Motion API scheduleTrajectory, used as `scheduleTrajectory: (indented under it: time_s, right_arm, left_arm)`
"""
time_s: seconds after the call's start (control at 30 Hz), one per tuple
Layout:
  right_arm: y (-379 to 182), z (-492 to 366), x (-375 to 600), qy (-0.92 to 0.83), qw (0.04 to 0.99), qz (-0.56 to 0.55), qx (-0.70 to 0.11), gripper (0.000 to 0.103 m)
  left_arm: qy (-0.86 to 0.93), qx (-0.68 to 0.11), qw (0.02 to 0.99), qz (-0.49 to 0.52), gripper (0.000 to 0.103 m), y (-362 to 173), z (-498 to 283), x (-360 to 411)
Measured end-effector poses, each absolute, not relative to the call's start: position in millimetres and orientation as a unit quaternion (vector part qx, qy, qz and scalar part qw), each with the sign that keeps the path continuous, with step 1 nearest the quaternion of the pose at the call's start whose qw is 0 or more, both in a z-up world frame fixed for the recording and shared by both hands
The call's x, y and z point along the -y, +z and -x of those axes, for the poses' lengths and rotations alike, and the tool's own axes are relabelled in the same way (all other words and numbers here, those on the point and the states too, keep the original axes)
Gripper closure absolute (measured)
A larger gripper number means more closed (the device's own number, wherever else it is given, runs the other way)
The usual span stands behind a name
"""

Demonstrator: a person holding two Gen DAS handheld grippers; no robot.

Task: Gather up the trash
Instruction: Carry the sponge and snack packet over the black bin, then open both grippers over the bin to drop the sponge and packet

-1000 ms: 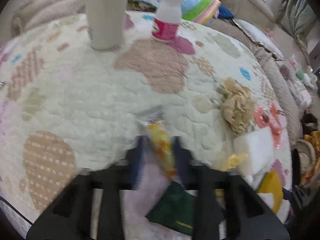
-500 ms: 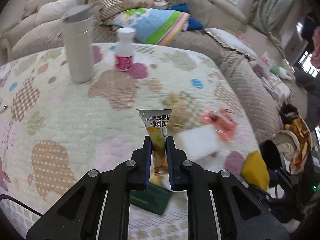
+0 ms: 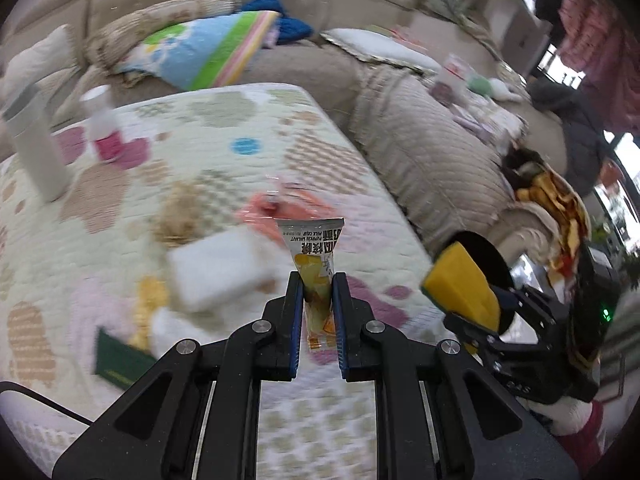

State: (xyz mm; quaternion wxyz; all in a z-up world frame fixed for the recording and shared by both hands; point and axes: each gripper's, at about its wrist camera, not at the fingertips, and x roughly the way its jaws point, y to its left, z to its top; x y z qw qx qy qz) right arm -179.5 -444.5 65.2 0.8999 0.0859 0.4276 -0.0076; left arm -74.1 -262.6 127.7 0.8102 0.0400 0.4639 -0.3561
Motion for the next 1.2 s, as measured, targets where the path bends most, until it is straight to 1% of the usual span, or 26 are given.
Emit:
scheduleTrajectory:
  time_s: [0.4,0.7,0.97,1.2]
  right_arm:
    - [59.1,226.5,529.2,-0.092,0.89,-0.125,-0.429,0.041]
    - [39.3,245.2,576.9,-0.137,0.873,-0.157,-0.441,0.041]
    - [26.8,246.2,599.3,-0.157,0.864,-0.173,-0.446,0.04]
    - [24.9,246.0,610.3,-0.173,0.859,-0.187,-0.444,0.034]
  left_arm:
    - [-0.421,-0.465,0.774,-0.086,0.091,118.7,121.0,366.9]
    - [-0.443,-0.484,0.749,-0.09,0.091,97.8,132.7,421.9]
    - [-0.455,-0.495,0.735,-0.087,0.091,83.8,137.1,451.1]
    - [-0.468,-0.494,0.728,-0.081,0.09,80.4,140.8,461.8]
